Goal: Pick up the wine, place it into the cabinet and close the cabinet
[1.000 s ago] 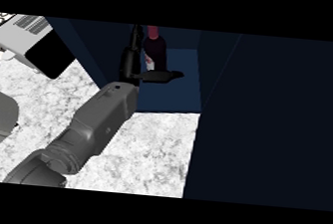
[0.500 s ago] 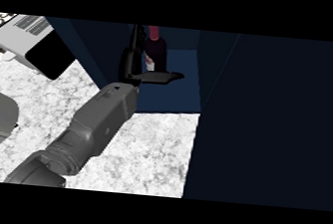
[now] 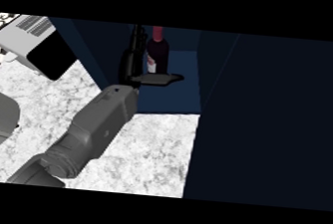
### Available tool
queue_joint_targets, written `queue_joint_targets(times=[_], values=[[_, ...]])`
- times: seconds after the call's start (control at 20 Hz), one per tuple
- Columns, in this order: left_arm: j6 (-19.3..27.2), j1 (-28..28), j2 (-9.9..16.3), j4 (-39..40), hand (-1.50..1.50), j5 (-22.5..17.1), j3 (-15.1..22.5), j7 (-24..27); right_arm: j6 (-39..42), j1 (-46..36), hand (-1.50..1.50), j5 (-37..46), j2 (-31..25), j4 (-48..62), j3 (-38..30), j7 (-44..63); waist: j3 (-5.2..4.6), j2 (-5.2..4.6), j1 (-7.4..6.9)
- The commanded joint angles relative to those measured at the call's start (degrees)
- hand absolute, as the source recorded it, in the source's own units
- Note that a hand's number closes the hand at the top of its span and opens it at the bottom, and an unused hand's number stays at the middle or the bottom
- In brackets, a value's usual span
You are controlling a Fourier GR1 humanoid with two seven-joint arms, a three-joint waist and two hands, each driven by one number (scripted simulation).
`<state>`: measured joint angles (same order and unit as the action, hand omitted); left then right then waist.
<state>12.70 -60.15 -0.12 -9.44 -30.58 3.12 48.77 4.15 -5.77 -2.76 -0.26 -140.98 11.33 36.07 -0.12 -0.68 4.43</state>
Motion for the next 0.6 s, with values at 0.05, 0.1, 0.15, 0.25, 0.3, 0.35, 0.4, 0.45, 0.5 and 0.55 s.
queue_joint_targets(times=[0.05,0.1,0.15,0.25,0.3,0.35,0.4,0.45,0.5,0.55], values=[[1.1,7.2,0.1,-4.5,-1.5,-5.1,4.8,1.2,1.8,1.9,-1.5,-1.9,-0.3,0.8,-0.8,-2.8,0.12,0.67,-0.87],[0.5,9.5,0.1,-6.5,-1.5,-5.6,6.6,0.5,-0.3,1.4,-1.5,0.6,0.2,-1.0,0.2,0.0,0.09,0.99,-1.55],[1.5,8.1,0.1,-8.4,-1.5,-6.5,7.7,-0.9,1.0,0.5,-1.5,-0.8,-0.8,0.0,-2.1,-2.0,0.11,0.68,-2.01],[4.2,10.9,0.1,-13.6,-1.5,-10.7,14.0,-3.3,0.1,-0.1,-1.5,0.1,-0.4,-0.4,-0.5,0.6,0.07,0.73,-1.12],[4.2,14.2,0.1,-16.1,-1.5,-10.7,15.9,-2.0,-0.2,1.8,-1.5,0.4,-0.5,-3.9,0.2,1.8,0.08,0.92,-1.85],[7.0,15.8,0.1,-19.4,-1.5,-12.5,18.7,-2.4,0.4,1.7,-1.5,-1.3,-0.5,-0.6,-2.3,-0.9,0.12,0.87,-1.96],[8.3,17.6,0.1,-21.4,-1.5,-12.5,20.5,-2.9,0.3,2.0,-1.5,-2.2,-1.9,-5.3,-2.9,3.3,0.11,1.04,-2.27],[10.4,17.8,0.1,-23.8,-1.5,-12.7,23.0,-3.7,-1.3,-0.7,-1.5,0.8,-1.0,-5.1,-1.3,4.1,0.08,0.98,-2.7],[13.2,19.8,0.1,-27.3,-1.5,-14.2,25.2,-3.0,-0.9,2.6,-1.5,2.3,0.2,-2.4,0.6,-0.2,0.11,0.92,-2.82],[13.6,21.4,0.2,-29.0,-1.5,-15.1,27.0,-3.9,-1.1,-1.6,-1.5,0.9,-0.5,0.1,-2.1,0.9,0.1,0.82,-3.17]])
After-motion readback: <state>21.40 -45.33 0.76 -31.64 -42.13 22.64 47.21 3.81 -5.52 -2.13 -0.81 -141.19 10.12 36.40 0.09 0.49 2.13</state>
